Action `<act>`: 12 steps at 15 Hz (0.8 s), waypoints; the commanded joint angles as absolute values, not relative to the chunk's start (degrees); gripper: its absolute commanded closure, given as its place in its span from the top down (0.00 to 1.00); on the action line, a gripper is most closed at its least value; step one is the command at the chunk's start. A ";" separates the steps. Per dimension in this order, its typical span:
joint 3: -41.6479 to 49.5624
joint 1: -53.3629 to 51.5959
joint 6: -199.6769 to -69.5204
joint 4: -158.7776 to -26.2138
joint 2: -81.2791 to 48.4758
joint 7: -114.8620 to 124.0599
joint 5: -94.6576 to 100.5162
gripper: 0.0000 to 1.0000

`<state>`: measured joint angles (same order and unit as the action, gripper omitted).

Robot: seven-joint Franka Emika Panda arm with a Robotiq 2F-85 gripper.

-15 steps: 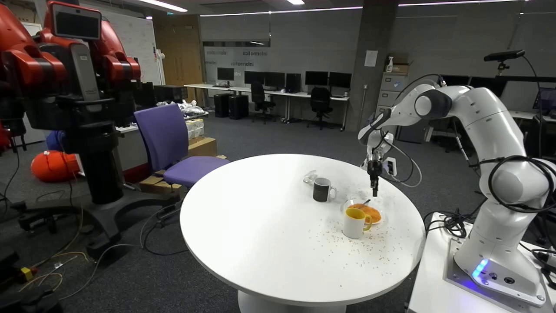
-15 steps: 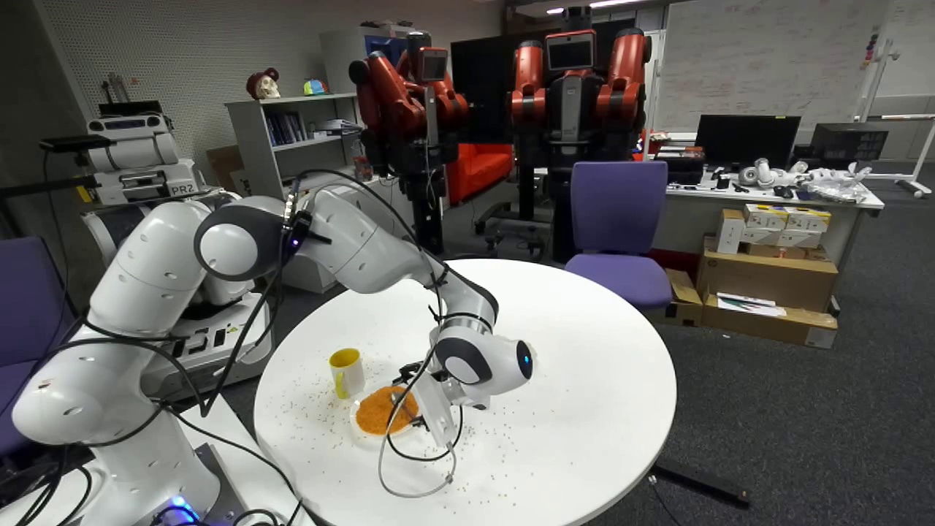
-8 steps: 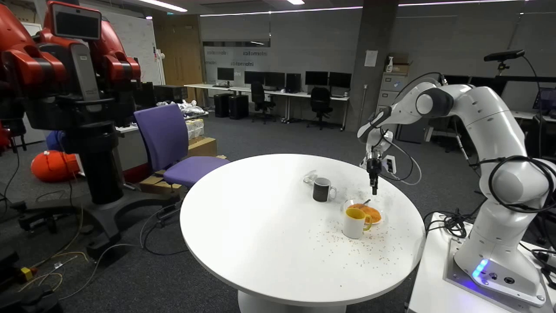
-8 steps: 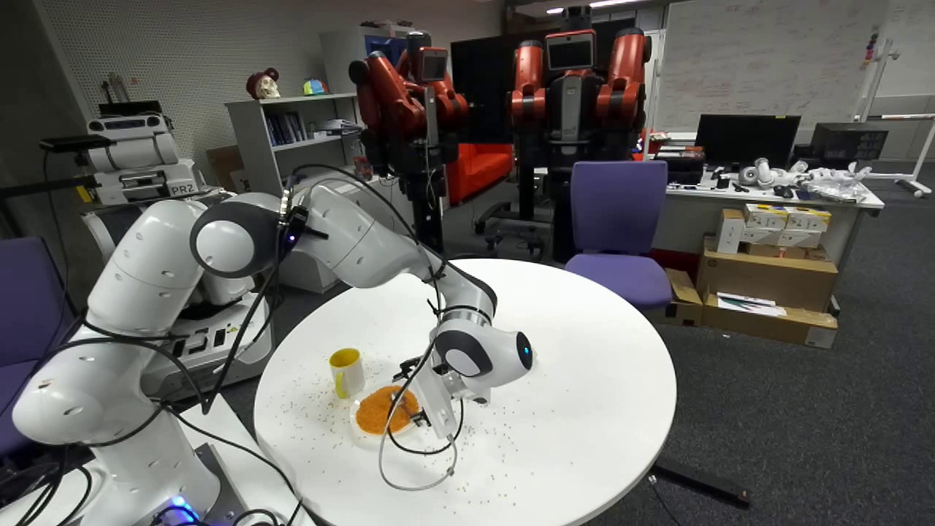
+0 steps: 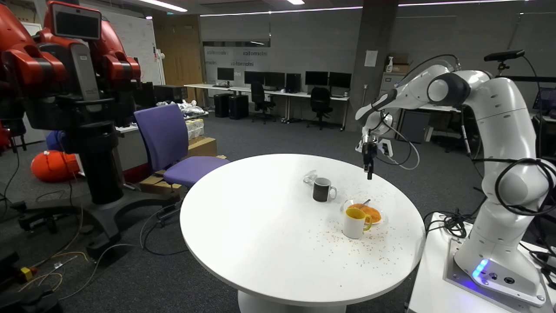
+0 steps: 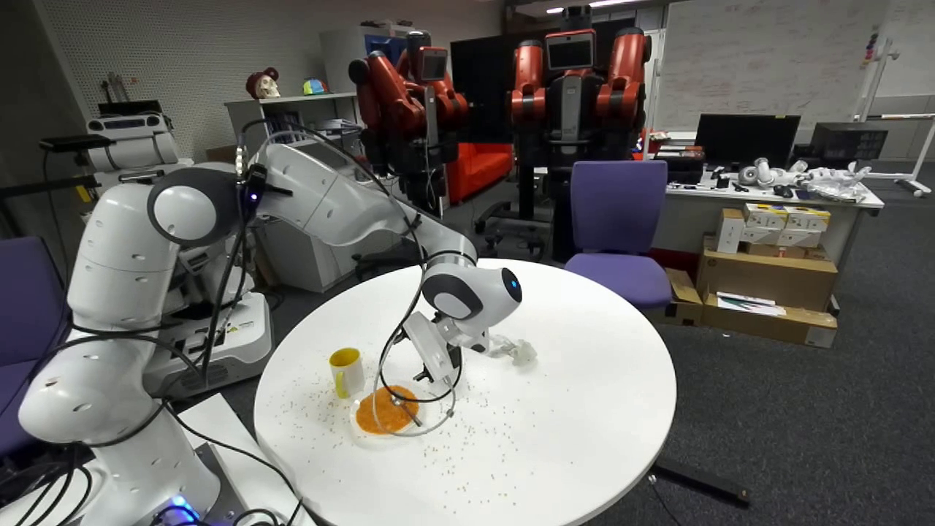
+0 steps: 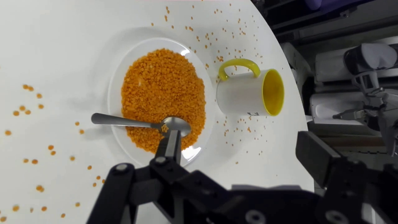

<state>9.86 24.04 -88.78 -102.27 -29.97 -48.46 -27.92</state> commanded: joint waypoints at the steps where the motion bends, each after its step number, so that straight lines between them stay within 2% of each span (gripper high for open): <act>1: 10.49 20.34 -93.16 -110.14 -19.39 -40.80 -23.64 1.00; 12: 10.07 12.15 -99.84 -120.05 -0.51 -12.82 -1.44 1.00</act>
<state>9.93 13.65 -97.26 -115.09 -6.69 -18.17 -5.97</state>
